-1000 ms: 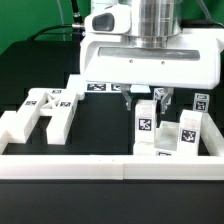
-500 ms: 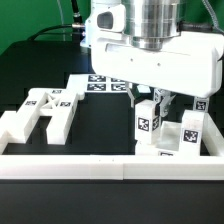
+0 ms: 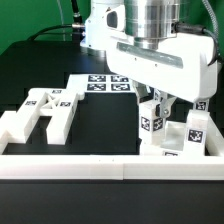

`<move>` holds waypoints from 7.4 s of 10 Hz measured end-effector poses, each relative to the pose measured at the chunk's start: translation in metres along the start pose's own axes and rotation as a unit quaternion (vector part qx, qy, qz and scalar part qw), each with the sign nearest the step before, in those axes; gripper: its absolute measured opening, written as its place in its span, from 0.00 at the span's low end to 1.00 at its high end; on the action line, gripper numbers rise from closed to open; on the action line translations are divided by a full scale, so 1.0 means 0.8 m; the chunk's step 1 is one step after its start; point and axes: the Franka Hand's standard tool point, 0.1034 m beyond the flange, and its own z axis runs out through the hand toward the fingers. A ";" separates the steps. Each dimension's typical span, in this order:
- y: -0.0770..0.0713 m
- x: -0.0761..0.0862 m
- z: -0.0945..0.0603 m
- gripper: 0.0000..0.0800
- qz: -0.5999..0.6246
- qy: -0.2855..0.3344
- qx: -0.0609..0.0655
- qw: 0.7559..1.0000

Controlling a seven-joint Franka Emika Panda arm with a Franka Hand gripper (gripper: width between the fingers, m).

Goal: Assemble chair

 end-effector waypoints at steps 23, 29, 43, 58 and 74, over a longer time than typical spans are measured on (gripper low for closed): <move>0.000 0.007 0.000 0.53 -0.603 0.021 -0.013 0.797; -0.001 0.006 0.000 0.37 -0.505 0.022 -0.007 0.863; -0.008 -0.010 0.003 0.60 -0.094 0.011 0.006 0.995; -0.005 -0.004 0.004 0.81 -0.609 0.018 -0.012 0.793; -0.010 -0.015 0.006 0.36 -0.149 0.012 0.004 0.989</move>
Offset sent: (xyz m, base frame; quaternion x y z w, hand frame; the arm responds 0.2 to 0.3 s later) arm -0.0037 -0.0028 -0.0006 -0.0066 0.0216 -0.1412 0.9897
